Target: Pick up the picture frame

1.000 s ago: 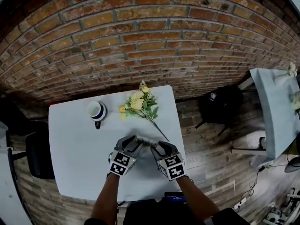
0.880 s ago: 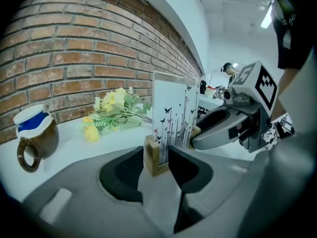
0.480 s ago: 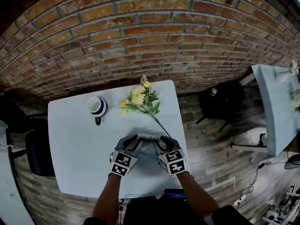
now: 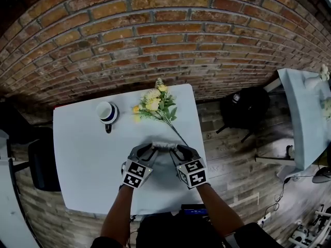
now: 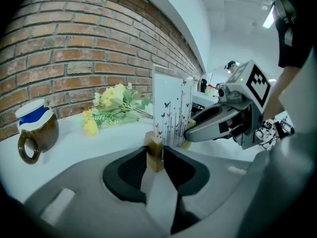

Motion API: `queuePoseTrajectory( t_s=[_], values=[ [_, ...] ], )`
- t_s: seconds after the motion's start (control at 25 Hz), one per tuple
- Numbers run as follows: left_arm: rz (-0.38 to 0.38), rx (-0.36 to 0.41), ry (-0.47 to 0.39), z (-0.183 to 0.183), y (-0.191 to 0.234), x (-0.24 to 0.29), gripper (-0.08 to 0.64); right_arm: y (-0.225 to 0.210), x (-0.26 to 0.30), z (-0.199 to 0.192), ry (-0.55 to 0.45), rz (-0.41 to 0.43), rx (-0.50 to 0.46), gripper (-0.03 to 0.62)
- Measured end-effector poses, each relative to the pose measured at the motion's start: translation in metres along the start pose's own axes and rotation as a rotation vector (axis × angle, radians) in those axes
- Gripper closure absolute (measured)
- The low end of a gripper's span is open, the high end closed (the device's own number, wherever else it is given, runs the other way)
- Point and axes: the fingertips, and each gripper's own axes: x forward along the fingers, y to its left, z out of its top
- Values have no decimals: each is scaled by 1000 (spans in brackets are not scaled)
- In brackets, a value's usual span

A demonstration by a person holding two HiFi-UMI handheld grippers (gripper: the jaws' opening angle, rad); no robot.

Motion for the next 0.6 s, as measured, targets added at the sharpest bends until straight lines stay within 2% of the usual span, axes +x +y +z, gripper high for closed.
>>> queuePoseTrajectory(
  t_s=[0.6],
  values=[
    [31, -23, 17, -2, -3, -2, 465, -2, -1, -1, 14, 5, -27, 471]
  ],
)
